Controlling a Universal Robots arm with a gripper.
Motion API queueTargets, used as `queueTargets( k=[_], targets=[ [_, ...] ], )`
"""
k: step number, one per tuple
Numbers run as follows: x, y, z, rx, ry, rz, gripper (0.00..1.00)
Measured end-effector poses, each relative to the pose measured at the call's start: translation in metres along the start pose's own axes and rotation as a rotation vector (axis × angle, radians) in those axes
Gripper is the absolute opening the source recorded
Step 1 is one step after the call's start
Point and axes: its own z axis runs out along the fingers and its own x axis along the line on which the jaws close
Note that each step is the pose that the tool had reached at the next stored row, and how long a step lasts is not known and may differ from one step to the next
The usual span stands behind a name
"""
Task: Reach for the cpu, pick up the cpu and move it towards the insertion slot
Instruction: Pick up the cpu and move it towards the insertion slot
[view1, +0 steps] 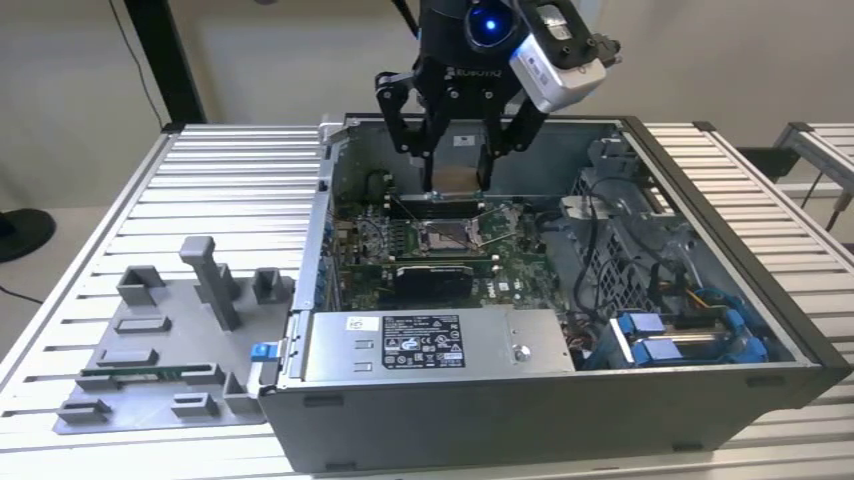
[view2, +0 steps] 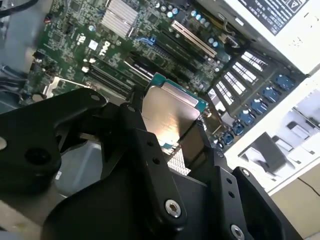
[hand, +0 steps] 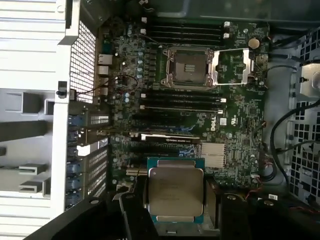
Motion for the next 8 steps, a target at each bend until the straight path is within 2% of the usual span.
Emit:
queueTargets(
  k=[8],
  targets=[
    [-0.03,-0.0007,-0.0004,0.0,0.0,0.0,0.0]
  ],
)
